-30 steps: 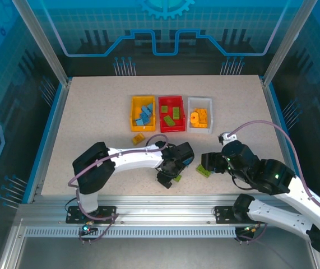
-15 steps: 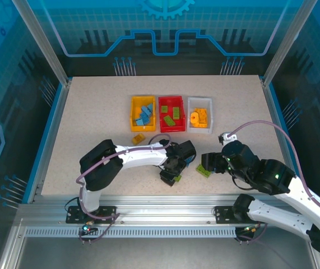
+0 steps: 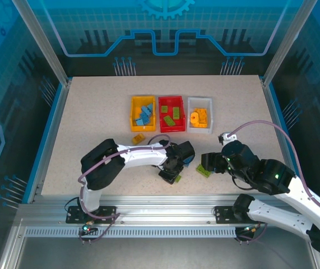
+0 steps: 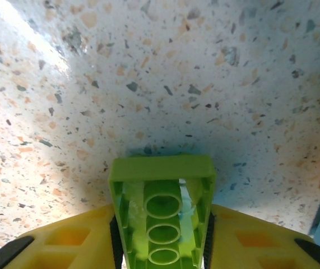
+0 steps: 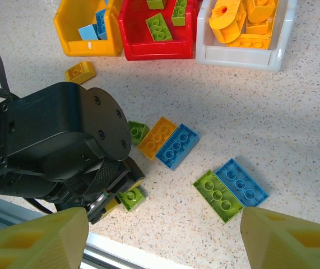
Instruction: Sort the legos into containers by color
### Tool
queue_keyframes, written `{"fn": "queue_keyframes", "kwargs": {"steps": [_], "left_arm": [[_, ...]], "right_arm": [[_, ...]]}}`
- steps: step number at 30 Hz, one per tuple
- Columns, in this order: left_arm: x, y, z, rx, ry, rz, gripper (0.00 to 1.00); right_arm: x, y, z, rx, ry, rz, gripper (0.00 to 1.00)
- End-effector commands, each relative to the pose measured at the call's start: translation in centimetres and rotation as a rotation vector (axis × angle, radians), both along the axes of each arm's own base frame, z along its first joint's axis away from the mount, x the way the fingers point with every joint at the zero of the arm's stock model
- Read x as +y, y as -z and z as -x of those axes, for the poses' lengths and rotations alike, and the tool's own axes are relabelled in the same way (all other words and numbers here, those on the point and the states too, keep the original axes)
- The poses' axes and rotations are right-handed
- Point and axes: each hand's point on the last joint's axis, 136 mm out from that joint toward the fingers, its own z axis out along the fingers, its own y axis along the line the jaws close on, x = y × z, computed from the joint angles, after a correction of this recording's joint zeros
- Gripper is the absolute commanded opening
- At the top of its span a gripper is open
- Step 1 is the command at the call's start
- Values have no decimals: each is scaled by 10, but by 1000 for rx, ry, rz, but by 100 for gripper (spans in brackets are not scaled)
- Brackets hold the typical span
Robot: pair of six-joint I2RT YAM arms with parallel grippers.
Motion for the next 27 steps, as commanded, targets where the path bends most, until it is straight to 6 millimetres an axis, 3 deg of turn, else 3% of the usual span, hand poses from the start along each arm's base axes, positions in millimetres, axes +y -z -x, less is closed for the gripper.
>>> {"fn": "queue_keyframes", "kwargs": {"steps": [1,5,8,13,18,23,27], "left_arm": [[28,-10,-8,-78,-5,-72,39],[59,-42,-18,-204,-5,-109,38],[75,-73,-41,-303,69,-102,34],[98,-131,-98,-437,243,-152,34],[101,-165,-164,-542,372,-146,35],[83,-173,-221,-601,501,-156,35],[66,-162,-257,-612,566,-156,35]], "right_arm": [[3,-4,-2,-22,-8,0,74],[16,-16,-8,-59,-47,-26,74],[34,-33,-15,-110,-96,-80,75],[61,-55,-39,-148,-138,-172,77],[70,-63,-76,-132,-98,-280,77],[63,-59,-114,-112,-5,-315,76],[62,-58,-133,-106,29,-322,75]]}}
